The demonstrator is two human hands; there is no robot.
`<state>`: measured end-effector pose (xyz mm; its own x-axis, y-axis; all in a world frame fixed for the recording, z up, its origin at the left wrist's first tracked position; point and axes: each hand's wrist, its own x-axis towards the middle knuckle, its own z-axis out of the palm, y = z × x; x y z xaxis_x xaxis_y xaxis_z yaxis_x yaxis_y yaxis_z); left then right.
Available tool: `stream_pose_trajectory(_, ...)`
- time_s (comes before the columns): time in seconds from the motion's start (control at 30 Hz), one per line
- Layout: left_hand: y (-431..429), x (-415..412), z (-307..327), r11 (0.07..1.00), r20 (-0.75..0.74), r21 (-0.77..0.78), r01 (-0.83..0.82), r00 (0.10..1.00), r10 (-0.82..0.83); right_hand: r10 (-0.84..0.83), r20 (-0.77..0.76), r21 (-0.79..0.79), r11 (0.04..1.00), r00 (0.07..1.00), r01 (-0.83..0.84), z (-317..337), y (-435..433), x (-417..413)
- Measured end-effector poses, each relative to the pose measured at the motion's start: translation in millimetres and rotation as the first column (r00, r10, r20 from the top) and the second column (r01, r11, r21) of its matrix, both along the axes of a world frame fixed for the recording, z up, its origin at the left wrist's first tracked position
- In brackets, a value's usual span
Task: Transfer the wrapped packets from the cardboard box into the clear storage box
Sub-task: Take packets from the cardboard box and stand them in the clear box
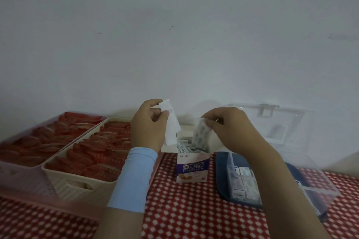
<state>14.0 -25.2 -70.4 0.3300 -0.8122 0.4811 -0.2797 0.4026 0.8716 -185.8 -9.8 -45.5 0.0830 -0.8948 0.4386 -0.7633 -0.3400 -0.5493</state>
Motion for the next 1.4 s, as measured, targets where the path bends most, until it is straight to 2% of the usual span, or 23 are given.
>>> stream_pose_trajectory(0.1,2.6,-1.2,3.3,1.0,0.028,0.013,0.013,1.0,-0.013,0.08,0.102,-0.047,0.996,0.992,-0.075,11.4,8.0,-3.5)
stream_pose_trajectory(0.2,5.7,-3.3,9.0,0.996,0.033,0.044,0.08,0.996,-0.081,0.16,0.131,-0.029,0.987,0.978,-0.157,15.1,12.9,2.7)
stream_pose_trajectory(0.37,10.9,-13.1,12.2,0.946,-0.029,0.128,0.297,0.955,-0.295,0.161,0.096,-0.022,0.987,0.982,-0.16,9.7,12.5,15.6)
stream_pose_trajectory(0.53,13.1,-15.7,9.1,0.894,-0.097,0.174,0.414,0.91,-0.402,0.193,0.177,-0.03,0.981,0.965,-0.191,7.2,10.3,16.9)
stream_pose_trajectory(0.63,13.9,-11.4,6.8,0.76,-0.265,0.234,0.606,0.792,-0.55,0.223,0.23,-0.056,0.975,0.947,-0.216,8.6,11.0,16.0)
stream_pose_trajectory(0.73,13.0,-7.3,2.2,0.617,-0.438,0.204,0.76,0.635,-0.637,0.279,0.303,-0.062,0.96,0.911,-0.273,10.4,14.3,16.4)
stream_pose_trajectory(0.83,13.0,-6.5,-3.7,0.498,-0.499,0.134,0.857,0.492,-0.713,0.315,0.39,-0.079,0.948,0.865,-0.31,12.0,17.6,17.8)
stream_pose_trajectory(0.93,11.9,-6.1,-8.8,0.411,-0.542,0.071,0.909,0.381,-0.749,0.355,0.521,-0.074,0.925,0.777,-0.374,13.0,21.2,20.0)
stream_pose_trajectory(1.0,12.2,-8.2,-10.9,0.359,-0.578,0.004,0.933,0.295,-0.761,0.348,0.552,-0.047,0.92,0.758,-0.389,12.6,22.5,21.3)
stream_pose_trajectory(1.03,12.9,-9.0,-11.1,0.374,-0.589,-0.008,0.927,0.298,-0.752,0.34,0.555,-0.039,0.922,0.759,-0.385,12.7,22.8,22.8)
stream_pose_trajectory(1.17,11.6,-13.7,-11.7,0.499,-0.607,0.055,0.865,0.426,-0.671,0.274,0.46,-0.055,0.958,0.845,-0.281,8.6,21.1,26.6)
stream_pose_trajectory(1.3,7.3,-10.4,-12.1,0.492,-0.614,-0.007,0.871,0.384,-0.69,0.307,0.299,-0.052,0.951,0.903,-0.306,5.9,24.1,23.5)
stream_pose_trajectory(1.4,7.2,-7.6,-13.0,0.489,-0.639,-0.022,0.872,0.363,-0.678,0.381,0.184,0.055,0.917,0.906,-0.396,8.7,33.1,22.4)
